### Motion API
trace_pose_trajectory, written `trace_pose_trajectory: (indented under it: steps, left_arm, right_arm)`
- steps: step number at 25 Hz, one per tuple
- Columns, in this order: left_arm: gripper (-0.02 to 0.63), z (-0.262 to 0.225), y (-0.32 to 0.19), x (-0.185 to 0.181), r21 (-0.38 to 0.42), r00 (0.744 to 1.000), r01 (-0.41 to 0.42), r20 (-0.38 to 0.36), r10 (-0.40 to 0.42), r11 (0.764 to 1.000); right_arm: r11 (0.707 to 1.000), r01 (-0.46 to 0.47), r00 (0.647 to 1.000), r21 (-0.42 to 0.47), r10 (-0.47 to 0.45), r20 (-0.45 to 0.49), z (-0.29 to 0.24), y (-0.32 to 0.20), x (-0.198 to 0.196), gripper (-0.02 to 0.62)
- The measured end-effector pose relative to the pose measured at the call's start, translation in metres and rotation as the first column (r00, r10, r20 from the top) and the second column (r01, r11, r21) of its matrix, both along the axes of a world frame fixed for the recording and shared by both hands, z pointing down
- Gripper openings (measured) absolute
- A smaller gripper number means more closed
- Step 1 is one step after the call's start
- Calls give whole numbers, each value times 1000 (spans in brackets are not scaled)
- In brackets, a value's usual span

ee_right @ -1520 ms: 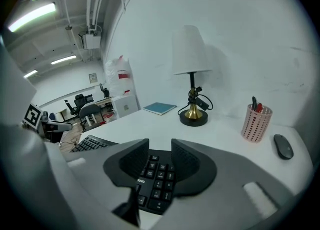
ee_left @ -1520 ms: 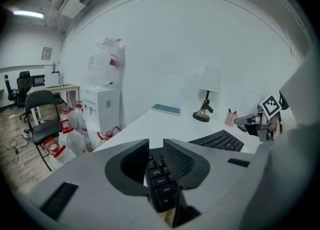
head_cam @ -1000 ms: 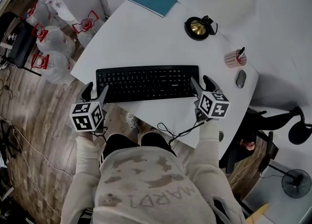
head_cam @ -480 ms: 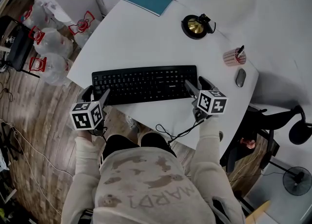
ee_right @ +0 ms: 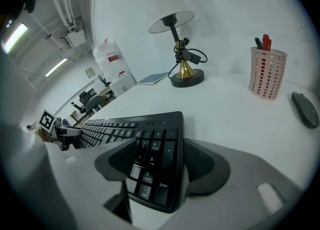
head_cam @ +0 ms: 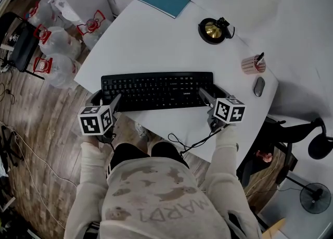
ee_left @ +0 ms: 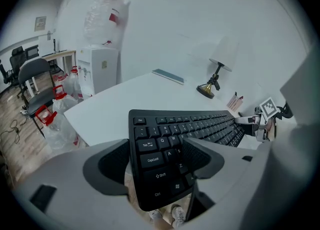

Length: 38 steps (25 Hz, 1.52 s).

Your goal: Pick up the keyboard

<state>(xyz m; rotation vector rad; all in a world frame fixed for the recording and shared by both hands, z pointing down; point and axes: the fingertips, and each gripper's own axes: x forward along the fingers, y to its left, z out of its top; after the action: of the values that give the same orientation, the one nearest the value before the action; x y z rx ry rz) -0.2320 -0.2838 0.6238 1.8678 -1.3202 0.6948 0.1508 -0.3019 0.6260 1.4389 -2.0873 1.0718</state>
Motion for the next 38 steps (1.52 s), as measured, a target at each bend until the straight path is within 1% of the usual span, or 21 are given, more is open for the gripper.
trace_pose_trajectory:
  steps: [5, 8, 13, 17, 23, 29, 38]
  left_arm:
    - [330, 0, -1, -2, 2, 1000, 22, -1, -22, 1000]
    - [330, -3, -1, -3, 8, 1000, 22, 0, -22, 1000]
    - [330, -20, -3, -5, 84, 1000, 8, 18, -9, 996]
    - [329, -40, -4, -4, 159, 1000, -3, 21, 0, 987]
    - [328, -79, -8, 0, 287, 1000, -19, 20, 14, 958]
    - [328, -112, -5, 11, 365, 1000, -23, 1, 25, 931]
    - [328, -162, 9, 35, 483, 999, -34, -15, 48, 875]
  right_arm:
    - [1000, -10, 1000, -8, 9, -25, 0, 0, -1, 301]
    - [1000, -17, 999, 9, 17, -36, -5, 3, -2, 299]
    - [995, -38, 998, 88, 43, -54, -26, 7, -4, 296]
    - [986, -55, 995, 156, 66, -72, -48, 12, -3, 295]
    - [954, -84, 990, 288, 114, -87, -93, 19, 0, 293]
    - [916, -97, 984, 390, 147, -99, -135, 32, 10, 293]
    - [855, -114, 976, 507, 193, -106, -190, 61, 32, 293]
